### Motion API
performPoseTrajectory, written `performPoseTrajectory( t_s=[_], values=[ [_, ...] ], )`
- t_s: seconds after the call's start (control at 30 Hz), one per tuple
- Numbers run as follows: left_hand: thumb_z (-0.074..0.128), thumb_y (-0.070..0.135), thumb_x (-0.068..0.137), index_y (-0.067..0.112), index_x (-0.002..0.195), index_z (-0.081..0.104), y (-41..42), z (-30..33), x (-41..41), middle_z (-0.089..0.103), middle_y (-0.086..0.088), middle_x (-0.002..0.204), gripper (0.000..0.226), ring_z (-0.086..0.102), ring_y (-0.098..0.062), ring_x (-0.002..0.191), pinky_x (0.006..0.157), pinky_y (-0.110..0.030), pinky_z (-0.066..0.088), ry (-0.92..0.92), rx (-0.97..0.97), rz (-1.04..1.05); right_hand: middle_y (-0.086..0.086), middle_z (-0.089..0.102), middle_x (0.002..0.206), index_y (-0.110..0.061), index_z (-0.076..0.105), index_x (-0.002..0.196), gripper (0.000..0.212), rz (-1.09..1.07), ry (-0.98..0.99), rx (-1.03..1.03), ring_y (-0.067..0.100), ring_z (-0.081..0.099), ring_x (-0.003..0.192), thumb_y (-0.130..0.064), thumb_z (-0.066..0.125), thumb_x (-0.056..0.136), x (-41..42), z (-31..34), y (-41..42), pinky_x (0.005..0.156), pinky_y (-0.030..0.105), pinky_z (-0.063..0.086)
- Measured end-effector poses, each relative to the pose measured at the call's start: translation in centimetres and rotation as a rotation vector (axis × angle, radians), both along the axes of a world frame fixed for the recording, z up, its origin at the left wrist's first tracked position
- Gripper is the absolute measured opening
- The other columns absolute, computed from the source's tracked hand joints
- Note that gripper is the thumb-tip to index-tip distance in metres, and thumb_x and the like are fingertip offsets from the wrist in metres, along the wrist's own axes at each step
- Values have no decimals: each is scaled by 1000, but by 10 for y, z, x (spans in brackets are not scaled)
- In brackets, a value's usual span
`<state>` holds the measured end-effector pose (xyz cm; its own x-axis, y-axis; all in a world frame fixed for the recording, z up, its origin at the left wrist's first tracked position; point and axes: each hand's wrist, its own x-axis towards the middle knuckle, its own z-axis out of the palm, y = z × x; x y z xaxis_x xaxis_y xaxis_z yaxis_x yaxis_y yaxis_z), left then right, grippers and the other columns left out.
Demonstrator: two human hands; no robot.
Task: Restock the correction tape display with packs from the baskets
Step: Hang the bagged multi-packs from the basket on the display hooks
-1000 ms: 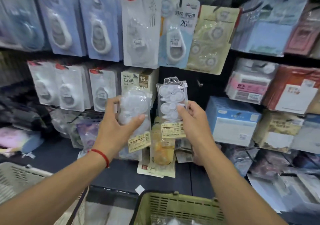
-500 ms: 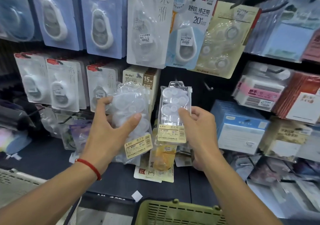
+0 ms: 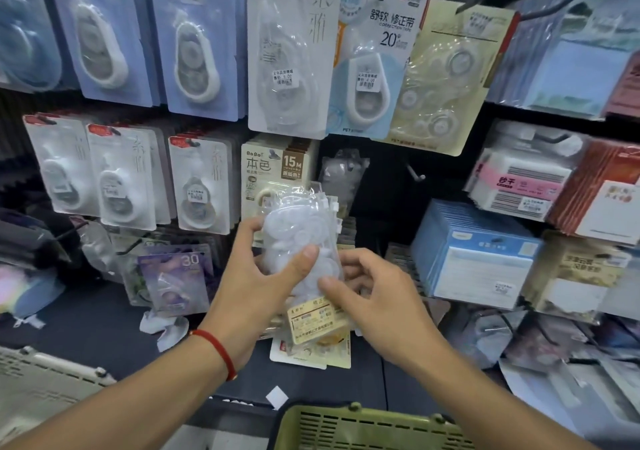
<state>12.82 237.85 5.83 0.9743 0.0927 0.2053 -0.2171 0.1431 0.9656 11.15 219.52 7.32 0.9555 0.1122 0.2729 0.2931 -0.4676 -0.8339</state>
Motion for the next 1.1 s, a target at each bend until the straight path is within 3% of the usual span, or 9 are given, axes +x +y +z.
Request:
performPoseTrajectory(
  t_s=[0.13,0.23,0.4,0.63,0.7,0.8,0.9,1.0,1.1],
  values=[
    [94,53,60,48,127,54,-3,-2,1,81,-4,112,78,79,-26,100,74,-31,65,56,-43,-142,-10,80,99,-31,75,107,11,-25,40,192,14,77,89,-29,75,96,2,-3,-5,83,42,65],
    [95,45,68,47,135,47,1,-2,1,80,-7,115,83,78,-25,103,75,-27,63,61,-39,-194,-7,80,102,-25,72,109,14,-23,59,261,12,78,93,-30,74,97,4,0,-11,85,39,65],
    [85,39,74,45,135,48,6,-2,3,79,-11,117,72,77,-35,107,89,-60,61,39,-46,-145,0,81,104,-20,65,115,15,14,74,392,19,80,92,-27,68,102,6,9,-16,76,41,66],
    [81,50,74,63,119,51,21,-3,4,80,3,108,56,78,-16,99,87,-44,61,-71,104,175,0,82,99,-21,68,114,16,15,91,401,18,80,90,-29,69,101,18,20,-34,72,31,64],
    [81,52,72,62,121,51,24,-2,5,79,1,112,59,75,-18,106,94,-48,60,-61,92,208,-1,82,98,-22,69,114,18,27,74,390,16,80,90,-33,71,100,19,21,-36,71,24,62],
    [81,53,72,60,124,50,26,1,4,78,0,114,61,73,-22,111,97,-54,58,-67,83,239,-6,81,104,-25,68,118,29,-44,57,305,10,78,95,-44,72,96,21,20,-37,81,30,62],
    [83,50,70,60,121,51,23,3,1,79,1,113,60,74,-21,111,94,-50,60,-69,62,230,-21,62,127,-33,58,133,44,-220,-46,-90,-2,62,108,-48,70,94,20,20,-37,90,22,50],
    [86,46,69,55,121,53,15,1,-2,80,-1,110,62,78,-17,101,77,-33,64,-65,54,153,-20,70,112,-37,67,116,26,-103,-15,-79,-2,64,100,-46,72,92,15,22,-31,85,22,52],
    [94,40,74,49,125,53,2,-2,-7,81,-7,107,66,80,-25,95,73,-39,65,-38,33,60,-16,74,101,-35,72,109,29,60,96,-33,2,69,91,-54,75,88,7,15,-19,83,27,58]
  ],
)
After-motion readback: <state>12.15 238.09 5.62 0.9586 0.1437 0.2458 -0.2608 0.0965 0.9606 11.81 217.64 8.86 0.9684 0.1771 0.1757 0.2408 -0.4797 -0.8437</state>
